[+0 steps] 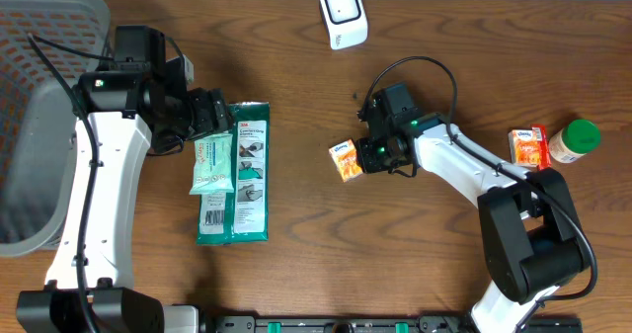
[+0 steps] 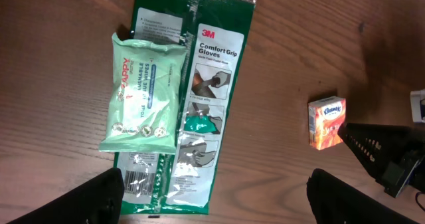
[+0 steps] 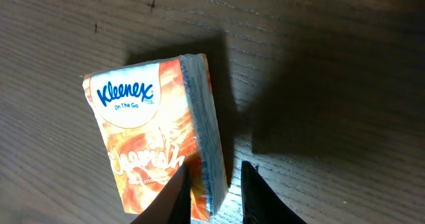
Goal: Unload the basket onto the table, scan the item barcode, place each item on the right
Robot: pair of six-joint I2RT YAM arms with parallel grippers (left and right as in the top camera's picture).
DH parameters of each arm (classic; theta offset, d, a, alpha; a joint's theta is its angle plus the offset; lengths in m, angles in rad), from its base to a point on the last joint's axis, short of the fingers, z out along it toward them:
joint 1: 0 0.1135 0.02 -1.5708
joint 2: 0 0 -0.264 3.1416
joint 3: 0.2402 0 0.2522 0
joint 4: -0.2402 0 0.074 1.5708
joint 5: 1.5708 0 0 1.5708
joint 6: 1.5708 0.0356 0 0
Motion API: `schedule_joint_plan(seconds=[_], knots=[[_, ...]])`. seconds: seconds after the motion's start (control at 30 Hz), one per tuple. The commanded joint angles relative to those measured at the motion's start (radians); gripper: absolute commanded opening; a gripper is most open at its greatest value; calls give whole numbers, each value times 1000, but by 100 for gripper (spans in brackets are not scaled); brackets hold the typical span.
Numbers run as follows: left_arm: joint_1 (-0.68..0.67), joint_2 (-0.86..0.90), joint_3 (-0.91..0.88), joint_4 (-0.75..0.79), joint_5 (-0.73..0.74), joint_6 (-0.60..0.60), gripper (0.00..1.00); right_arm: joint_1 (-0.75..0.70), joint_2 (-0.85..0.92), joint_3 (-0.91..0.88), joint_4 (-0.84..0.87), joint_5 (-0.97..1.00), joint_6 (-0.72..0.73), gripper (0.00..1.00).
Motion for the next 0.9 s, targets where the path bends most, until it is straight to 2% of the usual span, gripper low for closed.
schedule_joint_plan(seconds=[0.0, 0.37, 0.87], knots=[[-2, 3, -2, 0, -14, 13, 89, 8, 23, 1, 2, -7, -14, 20], [-2, 3, -2, 0, -14, 13, 89, 7, -40, 76, -6, -29, -14, 34], [-2, 3, -2, 0, -14, 13, 89, 23, -33, 41, -20, -6, -14, 34]])
